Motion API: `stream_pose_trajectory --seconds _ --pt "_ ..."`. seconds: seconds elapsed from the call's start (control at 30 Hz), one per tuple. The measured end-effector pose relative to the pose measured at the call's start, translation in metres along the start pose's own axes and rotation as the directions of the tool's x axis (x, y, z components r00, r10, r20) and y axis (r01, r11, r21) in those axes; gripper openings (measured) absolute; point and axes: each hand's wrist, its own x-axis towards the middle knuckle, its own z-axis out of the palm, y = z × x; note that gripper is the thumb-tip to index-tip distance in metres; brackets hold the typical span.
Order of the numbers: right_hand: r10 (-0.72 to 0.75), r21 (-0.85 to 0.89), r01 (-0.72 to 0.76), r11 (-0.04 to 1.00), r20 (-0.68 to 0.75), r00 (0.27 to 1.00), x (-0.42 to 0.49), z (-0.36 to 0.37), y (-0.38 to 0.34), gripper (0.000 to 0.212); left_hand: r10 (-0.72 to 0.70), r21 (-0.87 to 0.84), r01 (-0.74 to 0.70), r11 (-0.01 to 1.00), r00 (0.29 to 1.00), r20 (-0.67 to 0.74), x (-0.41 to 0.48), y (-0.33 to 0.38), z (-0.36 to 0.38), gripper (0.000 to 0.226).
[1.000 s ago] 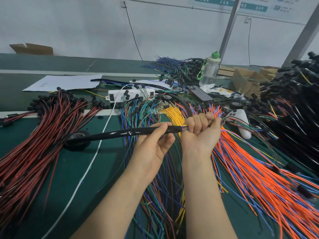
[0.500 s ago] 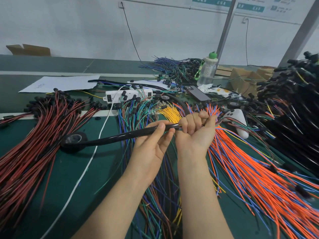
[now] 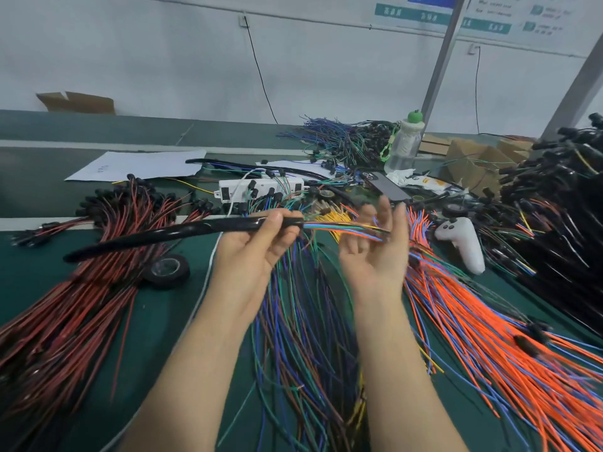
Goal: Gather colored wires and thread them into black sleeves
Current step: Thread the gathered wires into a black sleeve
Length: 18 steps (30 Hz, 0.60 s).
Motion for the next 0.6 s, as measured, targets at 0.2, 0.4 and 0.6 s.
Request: stream_pose_trajectory --seconds 0.2,0.4,0.6 --pt "-0.066 -0.010 0.066 0.998 -0.125 0.990 -0.013 0.023 0.004 0.047 -0.031 0.024 0.032 0.999 0.999 -0.021 0.006 0.007 0.003 0.016" --pt "0.054 -0.006 -0.054 0.999 -0.020 0.998 -0.021 0.031 0.027 0.038 -0.058 0.010 0.058 0.998 0.998 0.034 0.007 -0.018 0.015 0.019" --pt "0.056 0.179 -0.039 0.983 -0.088 0.995 -0.015 0.002 0.004 0.042 -0.126 -0.129 0.118 0.985 0.991 -0.054 0.010 -0.027 -0.002 0.017"
